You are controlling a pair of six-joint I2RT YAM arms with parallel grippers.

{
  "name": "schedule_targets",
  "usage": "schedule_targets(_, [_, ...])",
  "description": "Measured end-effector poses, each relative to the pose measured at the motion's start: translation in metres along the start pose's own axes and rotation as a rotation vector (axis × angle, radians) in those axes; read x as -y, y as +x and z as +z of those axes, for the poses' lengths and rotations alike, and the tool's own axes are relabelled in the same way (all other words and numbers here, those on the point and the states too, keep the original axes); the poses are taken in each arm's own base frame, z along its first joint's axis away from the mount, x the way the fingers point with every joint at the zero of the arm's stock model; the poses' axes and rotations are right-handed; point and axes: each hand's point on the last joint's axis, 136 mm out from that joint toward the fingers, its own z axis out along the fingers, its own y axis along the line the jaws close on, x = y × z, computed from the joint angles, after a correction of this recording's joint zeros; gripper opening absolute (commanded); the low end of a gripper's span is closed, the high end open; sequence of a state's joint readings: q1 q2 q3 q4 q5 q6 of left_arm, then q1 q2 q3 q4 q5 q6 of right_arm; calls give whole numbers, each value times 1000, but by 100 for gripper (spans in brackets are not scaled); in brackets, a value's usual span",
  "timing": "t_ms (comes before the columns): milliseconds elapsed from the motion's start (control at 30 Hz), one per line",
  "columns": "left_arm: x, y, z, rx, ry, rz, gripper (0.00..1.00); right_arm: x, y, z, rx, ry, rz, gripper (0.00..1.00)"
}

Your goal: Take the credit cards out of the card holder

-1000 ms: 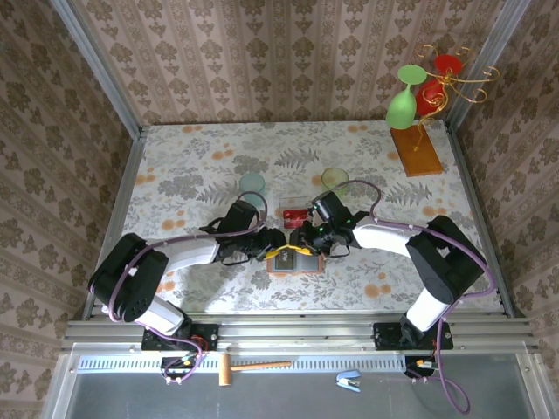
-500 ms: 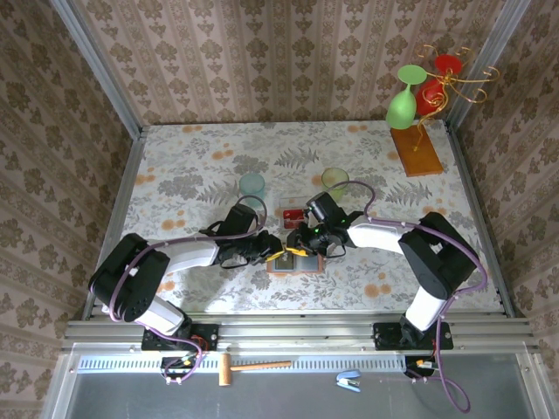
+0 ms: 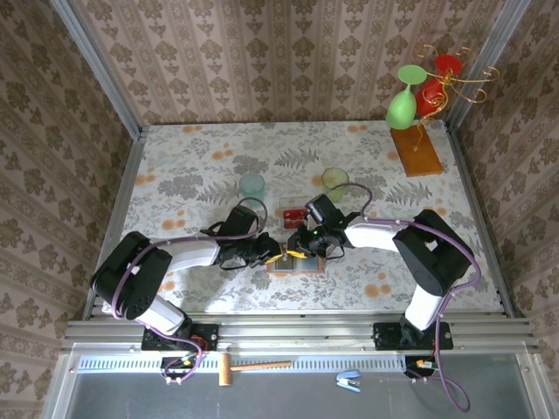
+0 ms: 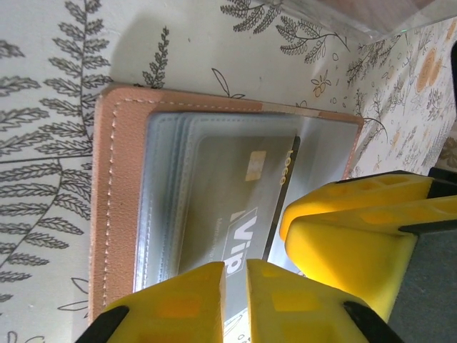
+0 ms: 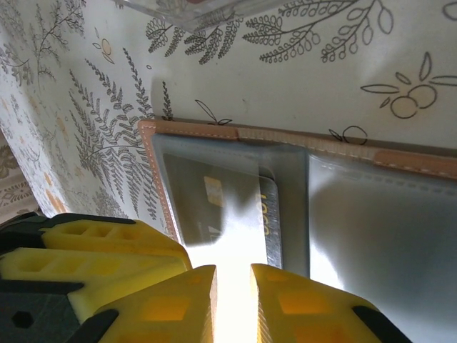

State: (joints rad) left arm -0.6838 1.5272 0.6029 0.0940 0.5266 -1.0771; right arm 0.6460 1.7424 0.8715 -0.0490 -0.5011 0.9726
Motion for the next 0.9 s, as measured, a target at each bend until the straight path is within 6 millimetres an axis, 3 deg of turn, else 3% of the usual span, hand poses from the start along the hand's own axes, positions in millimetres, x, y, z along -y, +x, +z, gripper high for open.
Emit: schedule_targets(900, [-4, 1, 0, -1, -8, -4, 15, 9, -2, -2, 8, 68, -32, 23])
